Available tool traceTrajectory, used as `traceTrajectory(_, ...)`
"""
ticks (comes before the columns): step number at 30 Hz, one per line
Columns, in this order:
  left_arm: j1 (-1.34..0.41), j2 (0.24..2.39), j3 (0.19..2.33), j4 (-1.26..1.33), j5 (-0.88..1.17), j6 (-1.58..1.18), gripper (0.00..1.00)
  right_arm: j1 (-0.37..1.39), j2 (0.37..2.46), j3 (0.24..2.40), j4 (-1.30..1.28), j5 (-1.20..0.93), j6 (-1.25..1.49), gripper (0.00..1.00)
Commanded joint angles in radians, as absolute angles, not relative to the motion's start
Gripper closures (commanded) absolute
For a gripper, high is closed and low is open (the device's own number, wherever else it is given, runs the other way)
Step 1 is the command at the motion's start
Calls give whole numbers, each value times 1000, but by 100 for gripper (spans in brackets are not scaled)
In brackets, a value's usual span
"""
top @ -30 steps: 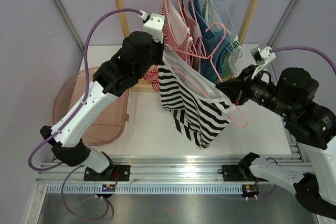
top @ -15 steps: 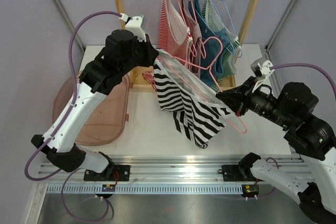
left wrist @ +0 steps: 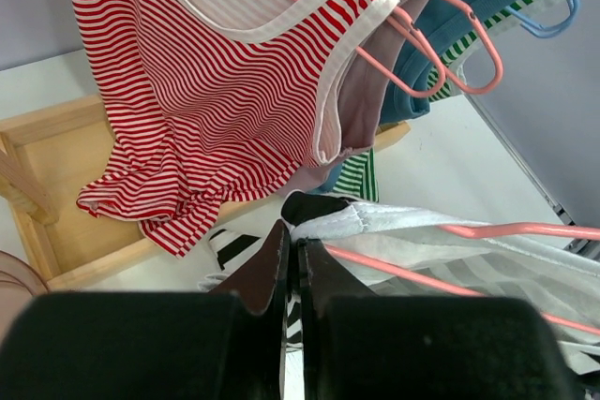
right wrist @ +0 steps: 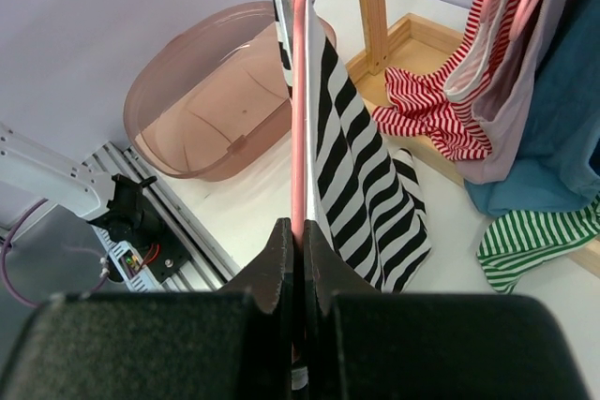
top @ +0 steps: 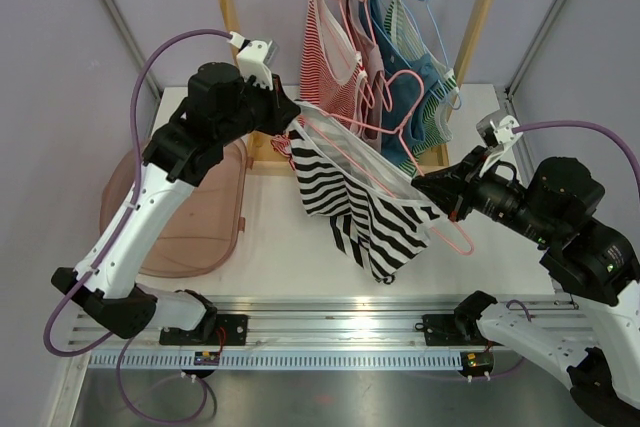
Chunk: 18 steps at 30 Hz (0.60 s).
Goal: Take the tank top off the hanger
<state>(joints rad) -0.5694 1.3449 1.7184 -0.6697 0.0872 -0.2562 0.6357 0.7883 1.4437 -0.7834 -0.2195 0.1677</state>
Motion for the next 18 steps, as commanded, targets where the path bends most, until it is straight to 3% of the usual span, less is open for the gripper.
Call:
traceTrajectory(1,-551,1313,1701,-595,127,-212,93,643,778,1453,-741,-140,193,100)
traceTrajectory(6,-551,1307,1675,-568,179,-221,82,643,778,1445,-729,-138,202,100)
traceTrajectory(10,-551,1308,1674,-554,215,-227,82,643,776,1443,-721,-138,207,100)
traceTrajectory(11,-551,1308,1672,-552,218,-230,83,643,776,1443,-722,-138,207,100)
traceTrajectory(12,-551,1308,1674,-551,216,-232,96,643,775,1443,-723,-138,209,100)
traceTrajectory(13,-551,1307,1671,-549,198,-235,99,643,776,1442,-724,-138,207,100)
traceTrajectory(18,-551,1273,1654,-541,103,-252,100,643,795,1439,-793,-121,169,100)
